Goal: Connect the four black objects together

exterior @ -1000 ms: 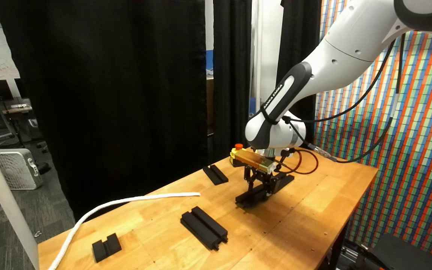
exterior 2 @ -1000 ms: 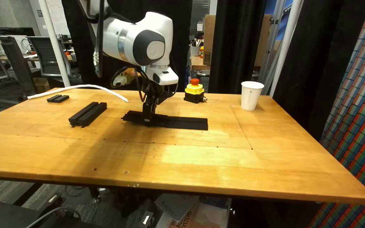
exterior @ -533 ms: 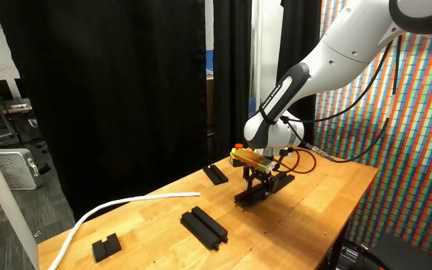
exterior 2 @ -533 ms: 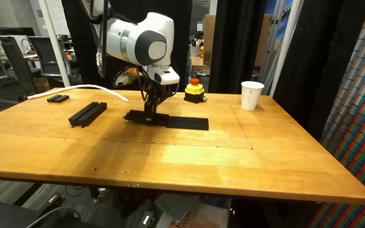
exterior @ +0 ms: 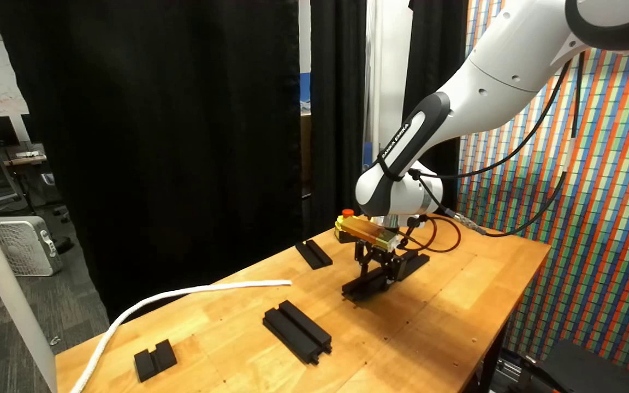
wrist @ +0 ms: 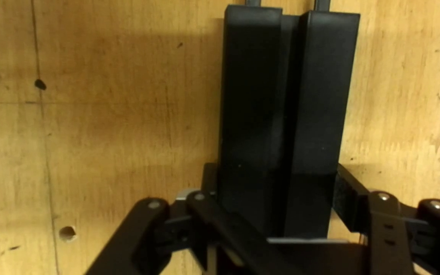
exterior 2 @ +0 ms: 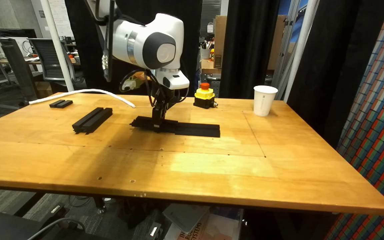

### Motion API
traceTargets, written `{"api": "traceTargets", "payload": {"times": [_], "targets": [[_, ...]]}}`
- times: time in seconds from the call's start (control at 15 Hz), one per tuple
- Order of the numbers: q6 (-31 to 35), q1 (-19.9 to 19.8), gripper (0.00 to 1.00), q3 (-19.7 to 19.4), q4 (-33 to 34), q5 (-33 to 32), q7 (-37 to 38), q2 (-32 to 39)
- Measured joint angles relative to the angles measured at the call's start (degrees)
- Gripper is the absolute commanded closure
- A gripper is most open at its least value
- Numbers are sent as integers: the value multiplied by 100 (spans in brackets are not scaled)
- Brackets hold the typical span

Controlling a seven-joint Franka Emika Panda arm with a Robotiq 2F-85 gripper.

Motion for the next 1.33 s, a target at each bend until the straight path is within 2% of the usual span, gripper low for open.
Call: {"api": "traceTargets", "payload": {"times": [1.33], "targets": [[-12, 0, 53, -57, -235, -13, 4, -131]]}}
